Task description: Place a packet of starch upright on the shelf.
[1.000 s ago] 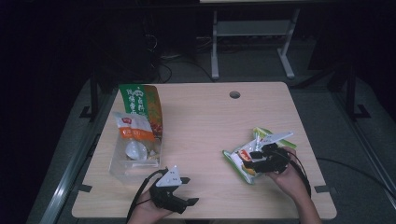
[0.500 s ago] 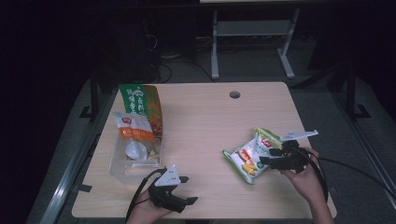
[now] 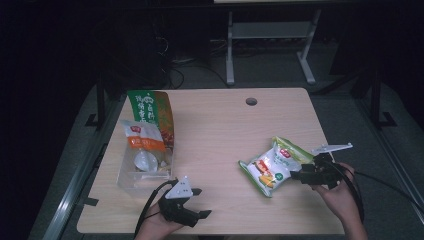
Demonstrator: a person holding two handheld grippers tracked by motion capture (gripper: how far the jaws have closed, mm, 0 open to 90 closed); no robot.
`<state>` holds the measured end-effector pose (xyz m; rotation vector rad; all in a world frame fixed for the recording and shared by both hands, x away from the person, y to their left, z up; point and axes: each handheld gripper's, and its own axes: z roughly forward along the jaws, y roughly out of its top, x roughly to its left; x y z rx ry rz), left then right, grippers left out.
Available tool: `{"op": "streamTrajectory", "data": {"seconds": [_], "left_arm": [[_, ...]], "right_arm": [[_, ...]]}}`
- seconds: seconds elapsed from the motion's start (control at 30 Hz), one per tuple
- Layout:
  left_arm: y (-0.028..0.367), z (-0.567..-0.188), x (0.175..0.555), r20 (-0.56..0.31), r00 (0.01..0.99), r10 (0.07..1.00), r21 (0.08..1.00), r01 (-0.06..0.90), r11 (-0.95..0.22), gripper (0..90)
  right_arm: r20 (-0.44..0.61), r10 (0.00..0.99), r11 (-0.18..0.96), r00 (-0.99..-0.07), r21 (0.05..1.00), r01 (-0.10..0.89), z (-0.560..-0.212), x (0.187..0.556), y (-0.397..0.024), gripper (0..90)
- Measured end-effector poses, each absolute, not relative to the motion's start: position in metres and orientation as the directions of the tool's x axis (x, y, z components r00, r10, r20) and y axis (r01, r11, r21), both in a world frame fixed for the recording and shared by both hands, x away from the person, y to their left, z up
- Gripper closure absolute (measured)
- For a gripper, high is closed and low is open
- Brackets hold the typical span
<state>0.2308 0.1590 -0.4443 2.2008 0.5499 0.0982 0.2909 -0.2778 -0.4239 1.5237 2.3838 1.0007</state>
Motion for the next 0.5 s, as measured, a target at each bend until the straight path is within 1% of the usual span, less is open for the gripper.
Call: {"op": "streamTrajectory", "data": {"seconds": [0.1, 0.17, 0.37, 0.5], "left_arm": [[0.159, -0.445, 0.231, -0.116, 0.9, 0.42, 0.76, 0.352, -0.546, 25.9], [0.159, -0.445, 0.231, -0.114, 0.901, 0.418, 0.759, 0.351, -0.548, 25.8], [0.158, -0.445, 0.231, -0.114, 0.901, 0.418, 0.759, 0.351, -0.549, 25.8], [0.16, -0.444, 0.231, -0.114, 0.899, 0.423, 0.761, 0.353, -0.545, 25.8]], "right_arm": [[0.236, 0.852, 0.255, -0.467, 0.593, 0.764, -0.426, 0.29, -0.282, 38.7], [0.261, 0.854, 0.231, -0.451, 0.586, 0.776, -0.43, 0.29, -0.288, 38.6], [0.301, 0.851, 0.194, -0.43, 0.58, 0.791, -0.433, 0.298, -0.292, 38.1], [0.301, 0.854, 0.19, -0.424, 0.579, 0.793, -0.433, 0.299, -0.292, 38.1]]}}
